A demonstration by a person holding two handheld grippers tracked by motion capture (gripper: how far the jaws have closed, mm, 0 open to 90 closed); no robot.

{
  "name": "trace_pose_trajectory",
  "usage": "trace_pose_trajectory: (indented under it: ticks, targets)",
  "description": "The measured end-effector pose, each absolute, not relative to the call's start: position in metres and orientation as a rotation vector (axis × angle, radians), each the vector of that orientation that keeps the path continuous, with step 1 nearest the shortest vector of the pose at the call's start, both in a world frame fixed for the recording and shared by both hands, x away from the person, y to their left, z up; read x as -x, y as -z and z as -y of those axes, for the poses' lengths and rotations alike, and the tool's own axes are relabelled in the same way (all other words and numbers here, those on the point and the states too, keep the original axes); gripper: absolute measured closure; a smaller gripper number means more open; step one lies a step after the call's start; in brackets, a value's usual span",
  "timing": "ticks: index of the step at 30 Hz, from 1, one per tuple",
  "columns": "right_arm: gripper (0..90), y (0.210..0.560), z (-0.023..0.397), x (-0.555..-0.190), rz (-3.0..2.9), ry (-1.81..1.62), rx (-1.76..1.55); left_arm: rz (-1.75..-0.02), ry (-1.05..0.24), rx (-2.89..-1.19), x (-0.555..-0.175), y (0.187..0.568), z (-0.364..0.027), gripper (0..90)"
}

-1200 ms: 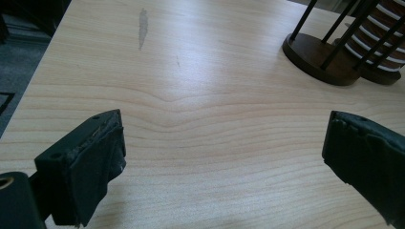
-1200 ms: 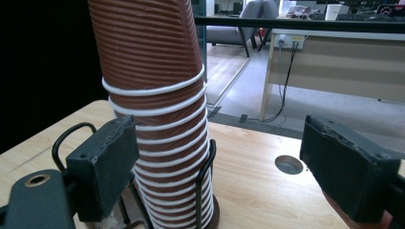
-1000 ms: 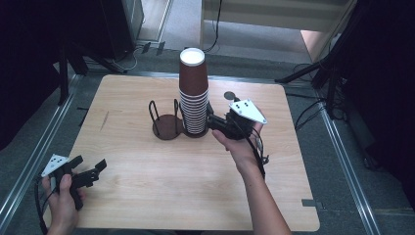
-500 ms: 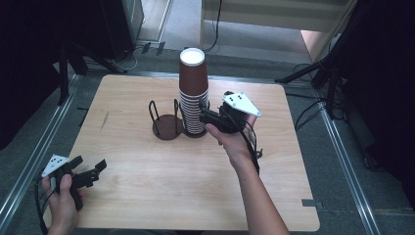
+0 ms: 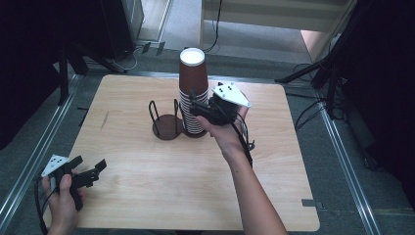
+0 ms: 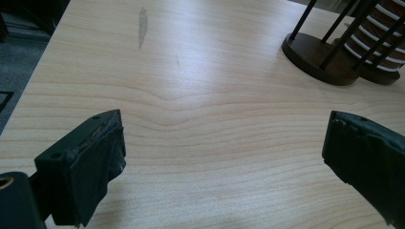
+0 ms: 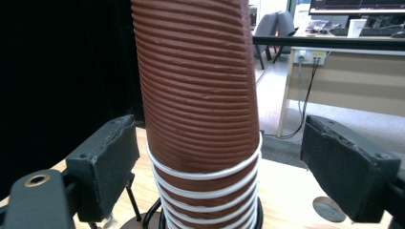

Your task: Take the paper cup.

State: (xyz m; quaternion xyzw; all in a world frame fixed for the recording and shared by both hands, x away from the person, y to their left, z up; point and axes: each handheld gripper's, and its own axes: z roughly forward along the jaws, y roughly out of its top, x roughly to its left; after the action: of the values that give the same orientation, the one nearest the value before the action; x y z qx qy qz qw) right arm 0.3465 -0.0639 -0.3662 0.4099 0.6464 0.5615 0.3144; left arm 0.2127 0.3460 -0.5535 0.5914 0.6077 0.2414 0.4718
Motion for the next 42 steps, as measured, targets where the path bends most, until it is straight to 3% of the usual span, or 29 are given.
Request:
trace_pose_trajectory:
  ticks: [4,10,42]
  targets:
    - [4.3,0.367,0.054,-0.356,-1.739,-1.441,-1.086,-1.484,-0.588,-1.451,-0.212,0.553,-0.346,1.6]
    - [1.6,0.365,0.041,-0.366,-1.746,-1.454,-1.112,-1.483,-0.585,-1.451,-0.212,0.554,-0.347,1.6]
    - [8.1,0.37,0.022,-0.397,-1.717,-1.417,-1.181,-1.477,-0.578,-1.451,-0.212,0.554,-0.347,1.6]
